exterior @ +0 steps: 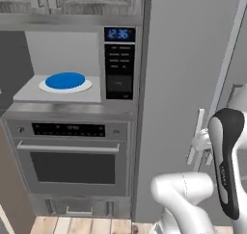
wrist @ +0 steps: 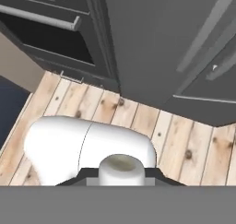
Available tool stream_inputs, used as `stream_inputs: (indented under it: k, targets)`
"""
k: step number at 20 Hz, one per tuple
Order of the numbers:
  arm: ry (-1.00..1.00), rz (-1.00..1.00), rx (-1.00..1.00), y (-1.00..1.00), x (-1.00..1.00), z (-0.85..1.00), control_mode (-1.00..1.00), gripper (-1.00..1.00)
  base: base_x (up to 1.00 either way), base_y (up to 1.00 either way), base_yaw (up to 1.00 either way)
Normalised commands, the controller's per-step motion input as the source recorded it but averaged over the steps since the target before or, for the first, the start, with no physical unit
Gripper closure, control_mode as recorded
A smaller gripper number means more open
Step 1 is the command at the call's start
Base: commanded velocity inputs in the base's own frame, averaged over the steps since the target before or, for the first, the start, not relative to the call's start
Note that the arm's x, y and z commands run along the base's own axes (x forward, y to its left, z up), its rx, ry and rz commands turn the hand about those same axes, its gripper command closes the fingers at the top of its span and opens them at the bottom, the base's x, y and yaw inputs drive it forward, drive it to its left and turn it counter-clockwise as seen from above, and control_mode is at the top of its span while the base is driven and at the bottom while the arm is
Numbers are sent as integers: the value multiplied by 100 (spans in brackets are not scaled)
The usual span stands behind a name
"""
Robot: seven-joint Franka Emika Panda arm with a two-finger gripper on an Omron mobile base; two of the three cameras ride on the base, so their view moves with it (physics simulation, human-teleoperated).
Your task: Pick the marshmallow from the counter and place it in the microwave.
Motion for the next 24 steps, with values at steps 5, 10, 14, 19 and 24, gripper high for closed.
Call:
stream_inputs:
  k: [5,10,14,19,24]
  targets:
    - [0,0,0,0,0,0,100,100,44,100,-13]
    - [0,0,0,0,0,0,100,100,37,100,-21]
    - [0,0,0,0,0,0,100,100,44,100,-30]
    - [0,0,0,0,0,0,100,100,51,100,-26]
    - [0,0,0,0,0,0,100,100,52,34,-1]
